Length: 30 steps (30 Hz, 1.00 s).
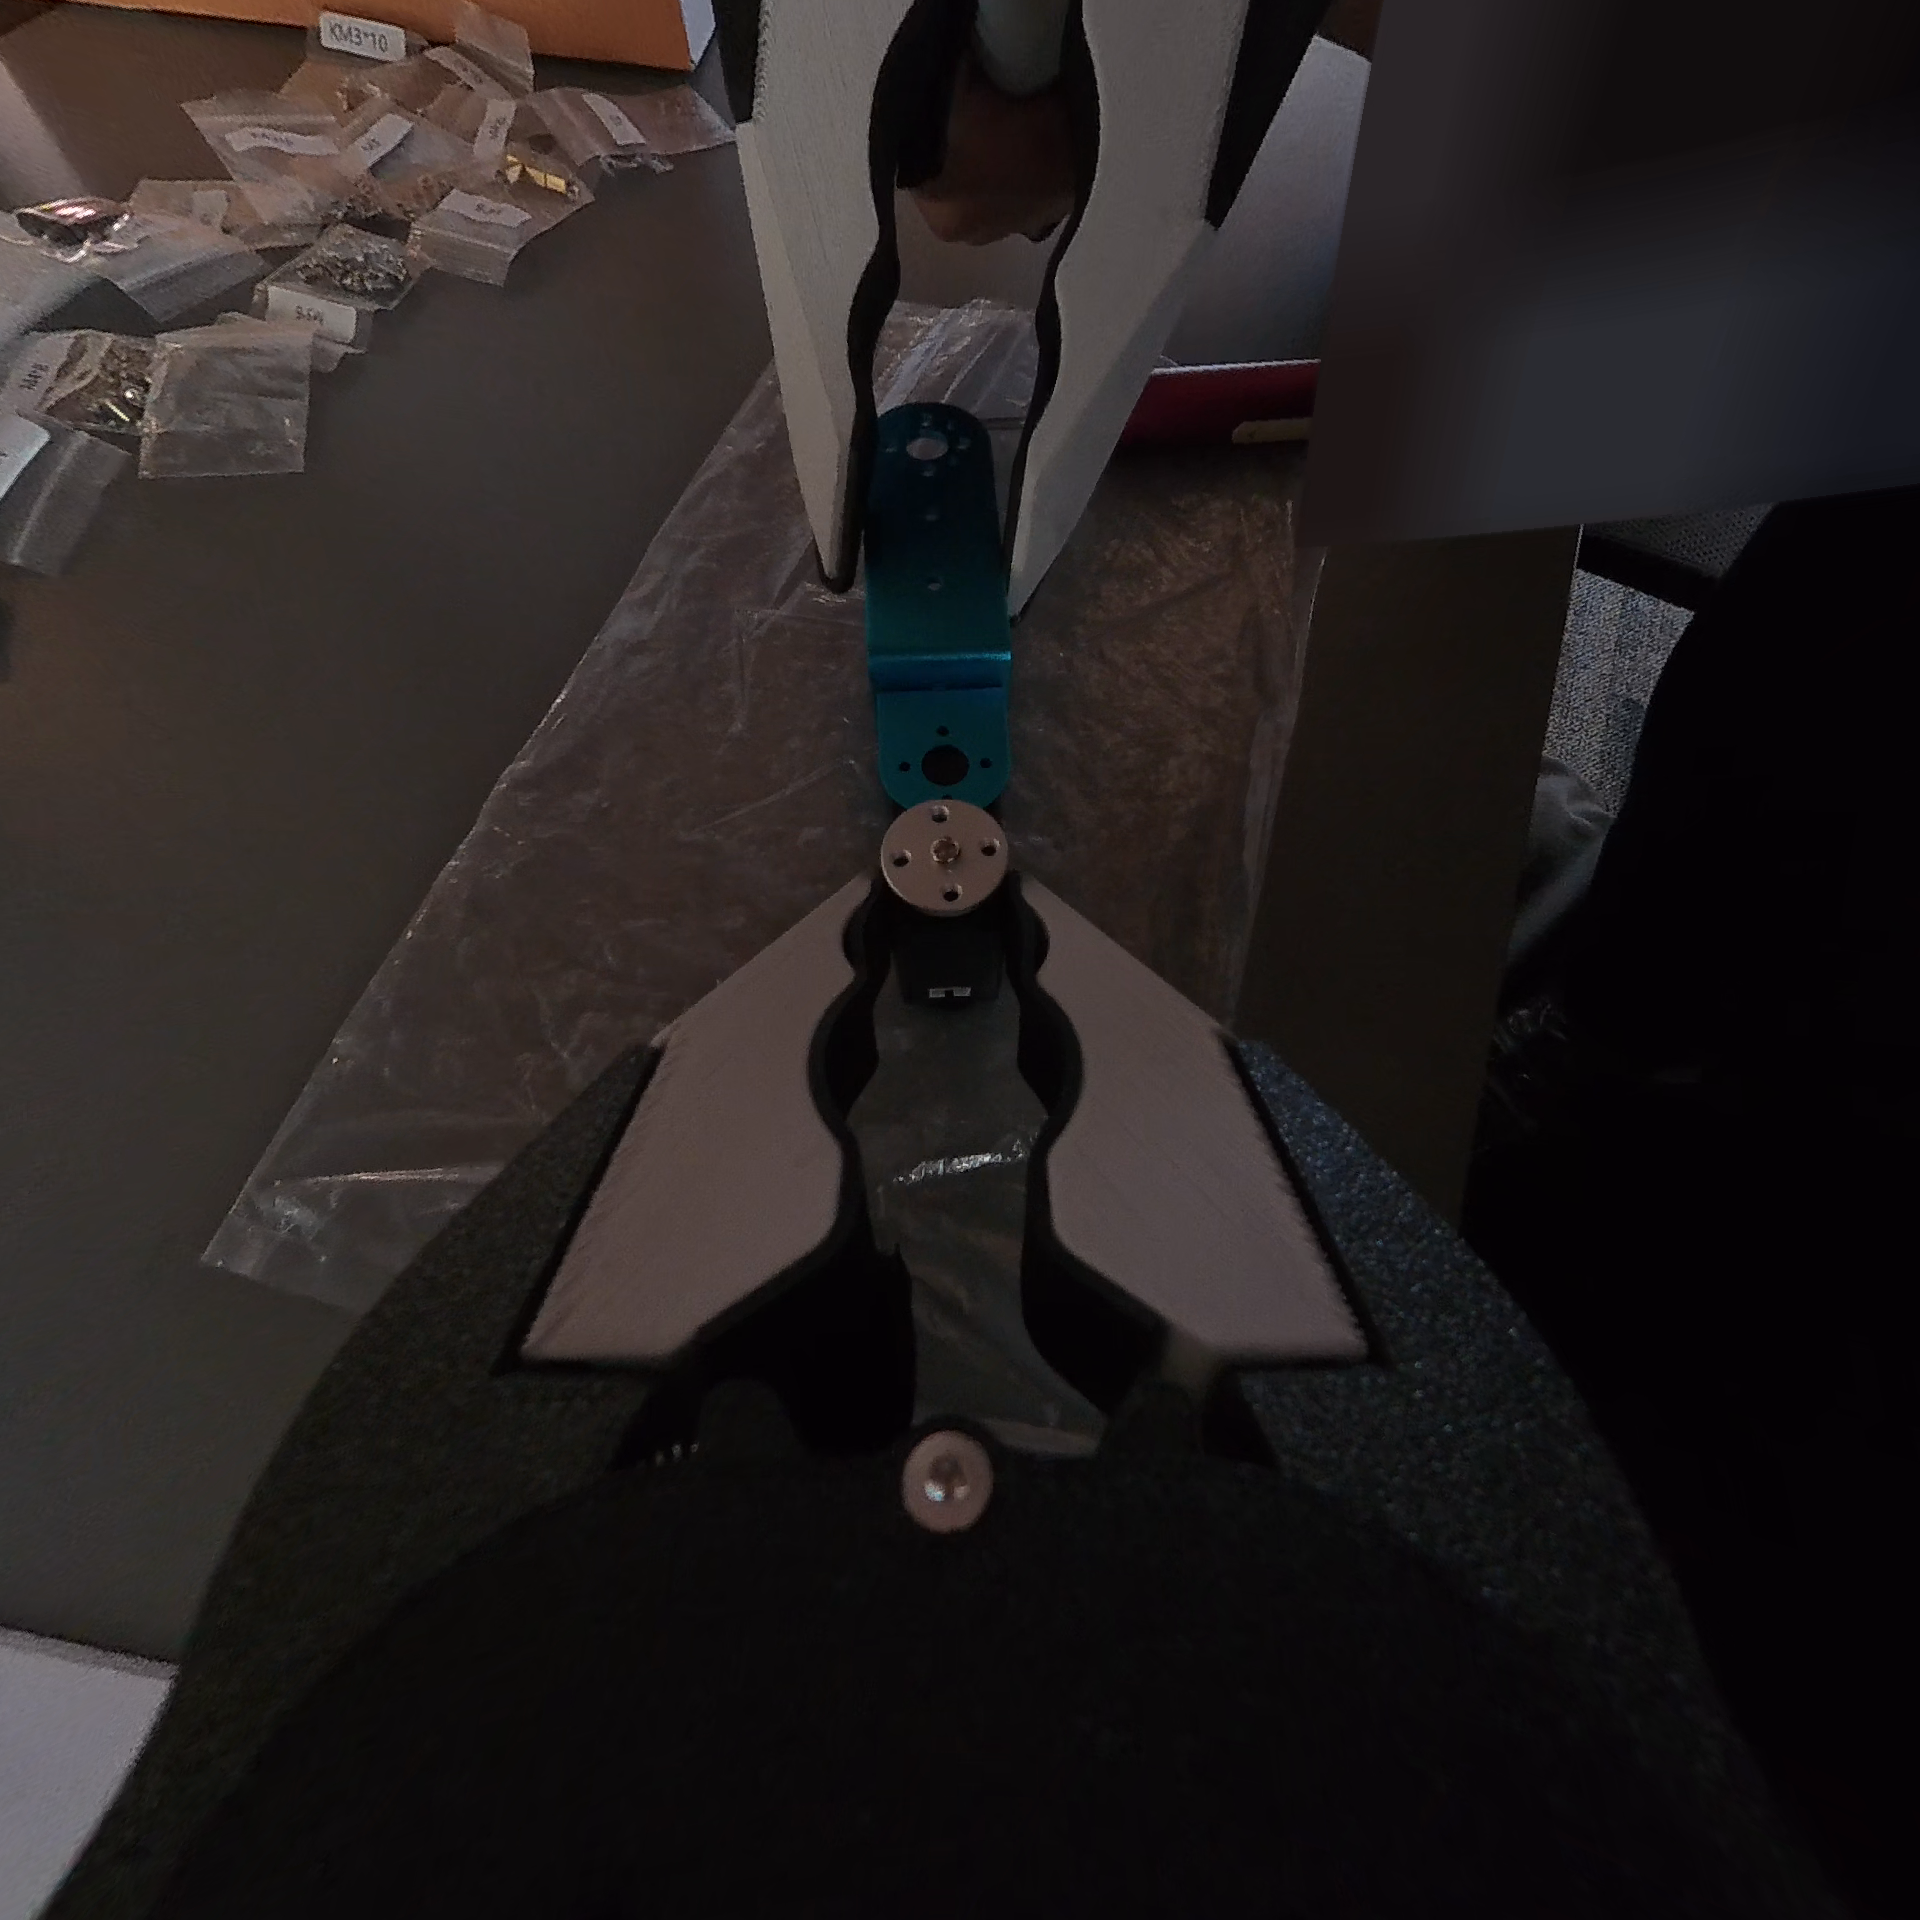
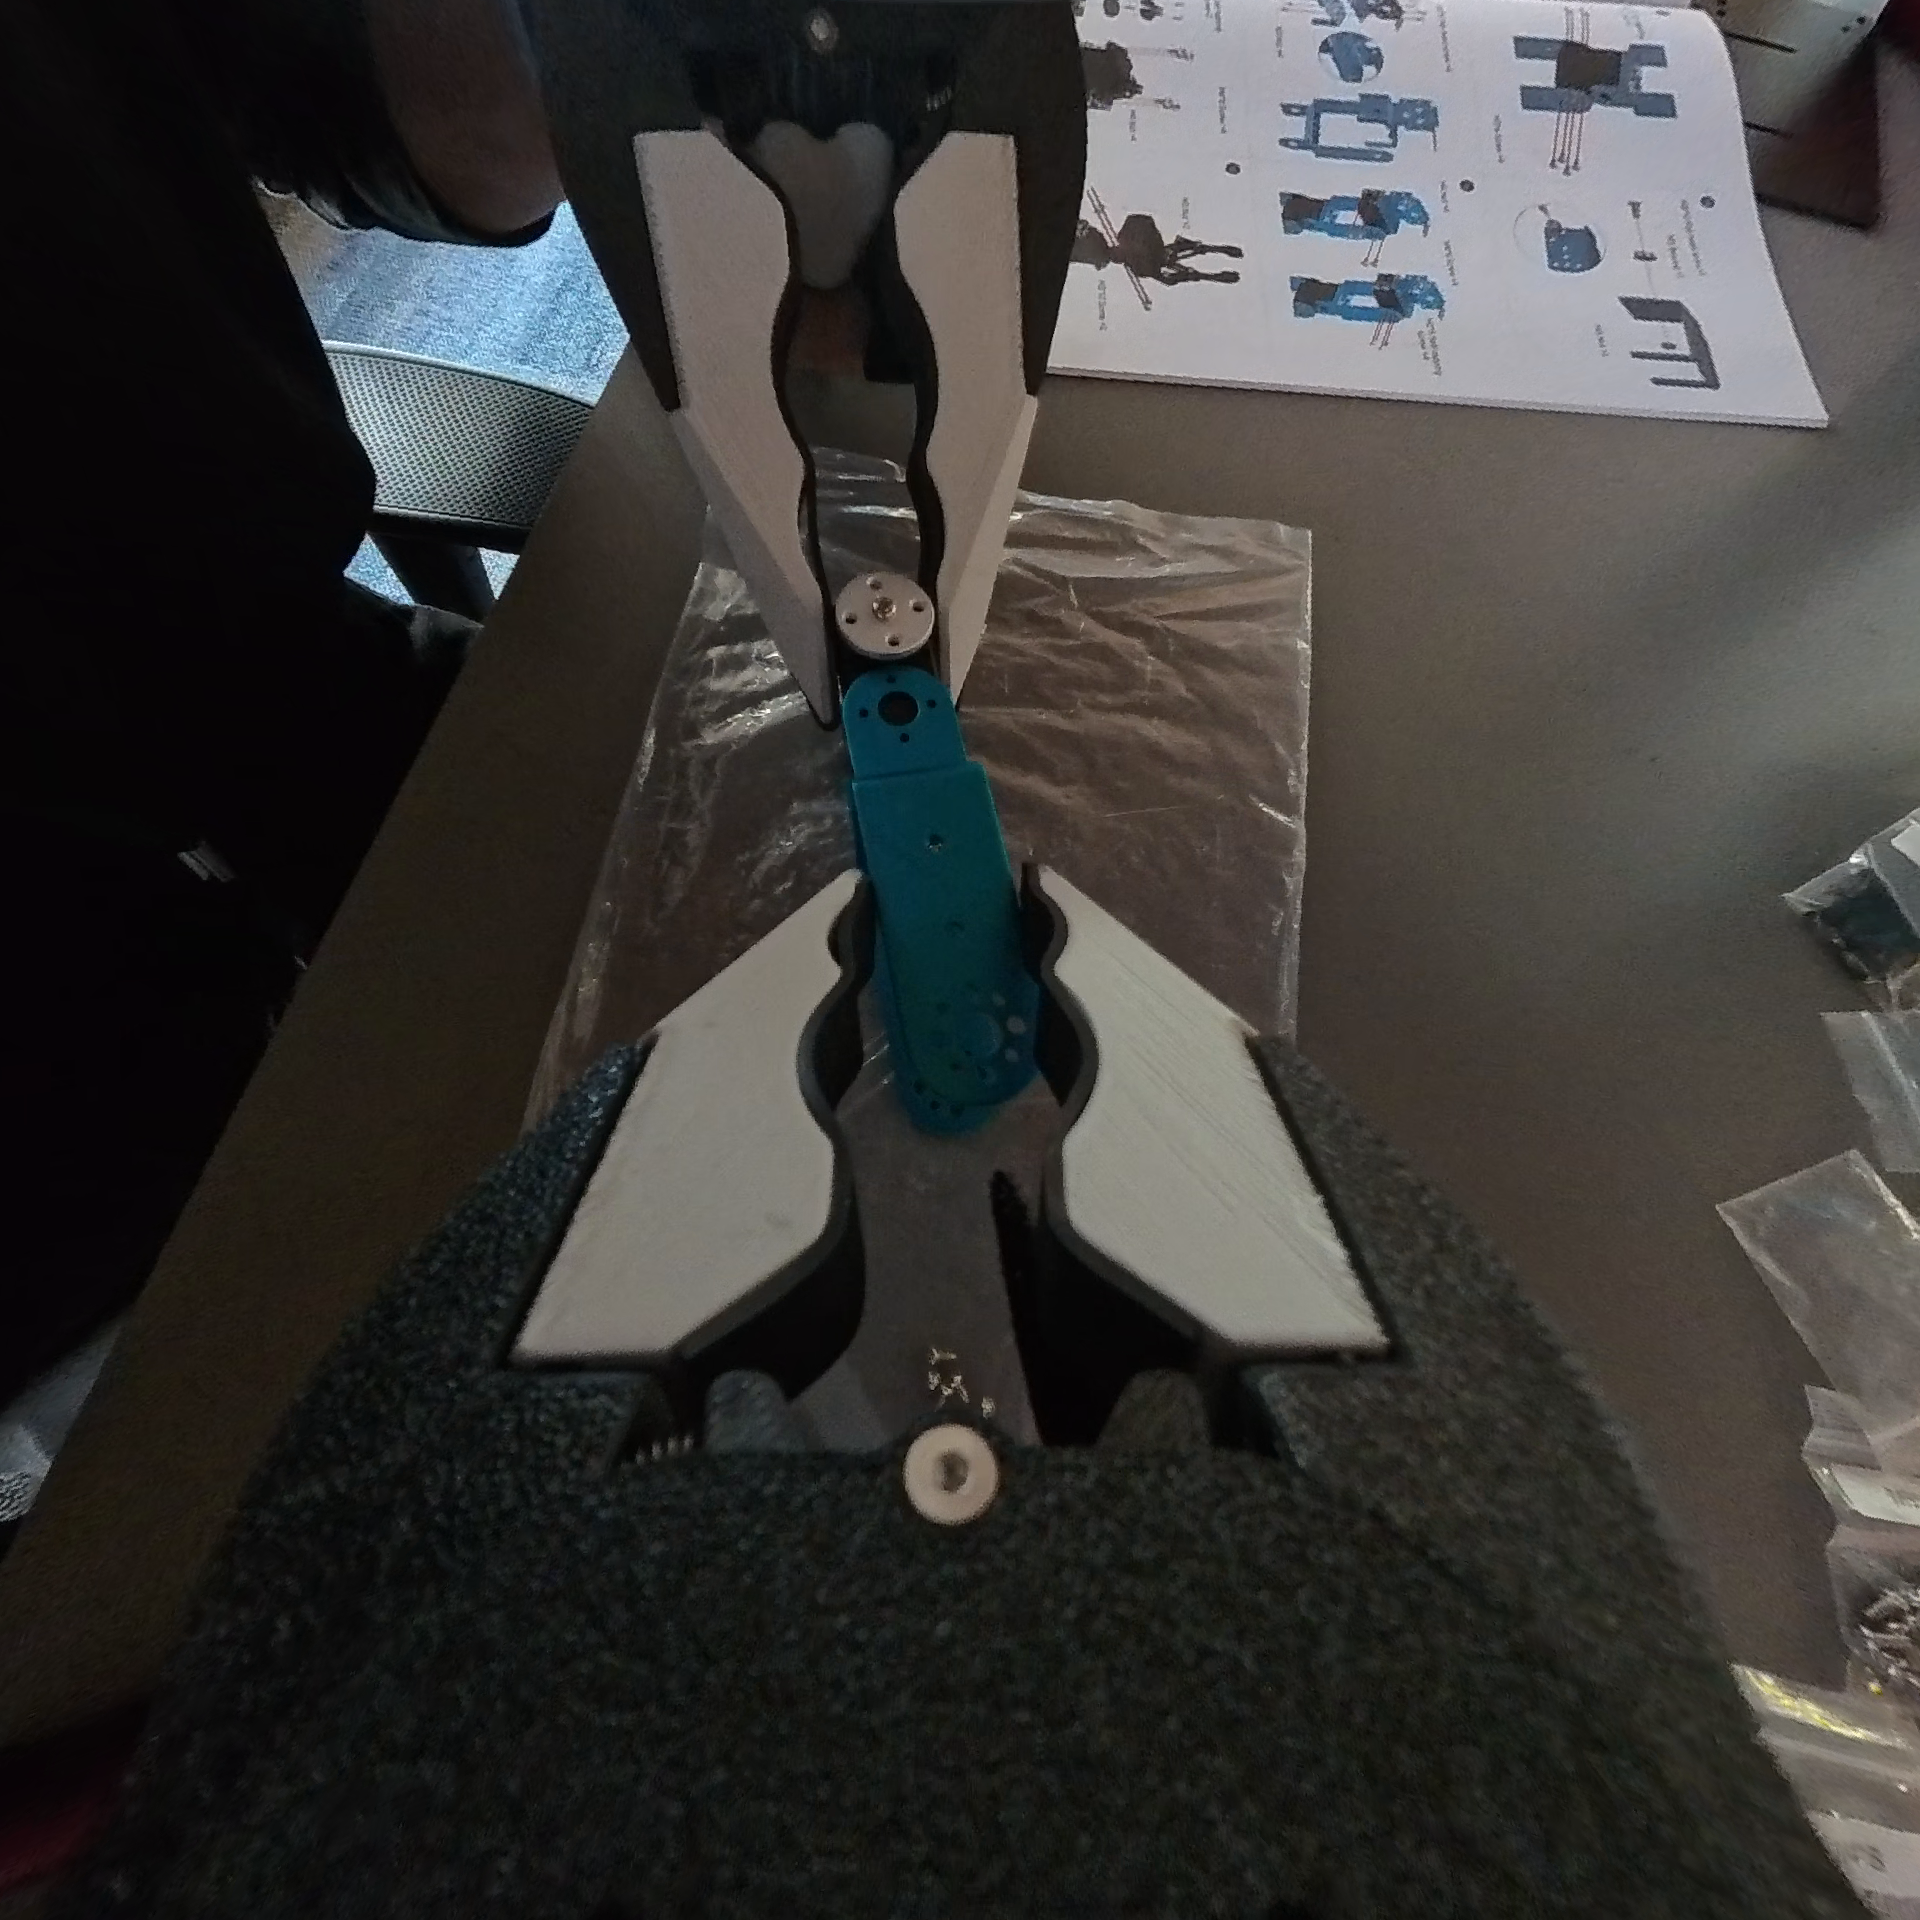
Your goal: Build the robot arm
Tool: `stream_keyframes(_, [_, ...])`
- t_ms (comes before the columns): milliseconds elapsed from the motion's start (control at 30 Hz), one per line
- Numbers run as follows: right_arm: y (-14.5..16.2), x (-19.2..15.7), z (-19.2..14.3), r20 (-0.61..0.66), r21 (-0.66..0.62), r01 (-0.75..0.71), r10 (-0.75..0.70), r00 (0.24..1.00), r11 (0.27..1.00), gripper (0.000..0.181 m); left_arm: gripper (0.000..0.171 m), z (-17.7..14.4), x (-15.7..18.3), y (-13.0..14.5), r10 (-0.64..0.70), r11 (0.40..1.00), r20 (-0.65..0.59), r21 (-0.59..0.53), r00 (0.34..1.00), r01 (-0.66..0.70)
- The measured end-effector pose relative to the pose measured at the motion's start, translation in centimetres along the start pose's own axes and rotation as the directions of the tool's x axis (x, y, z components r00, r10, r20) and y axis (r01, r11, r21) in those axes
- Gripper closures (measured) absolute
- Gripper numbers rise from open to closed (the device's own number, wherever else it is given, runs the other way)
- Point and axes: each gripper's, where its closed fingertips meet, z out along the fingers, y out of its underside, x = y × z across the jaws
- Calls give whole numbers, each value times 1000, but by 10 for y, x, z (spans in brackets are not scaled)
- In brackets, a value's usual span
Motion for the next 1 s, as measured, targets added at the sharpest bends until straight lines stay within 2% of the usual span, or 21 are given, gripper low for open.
stream_keyframes(1000, [1, -1, 1, -4, -20, 11, -11, 1000, 1000, 154, 150, -2, -1, 2, 66, 998, 7, 0, 998, -66])
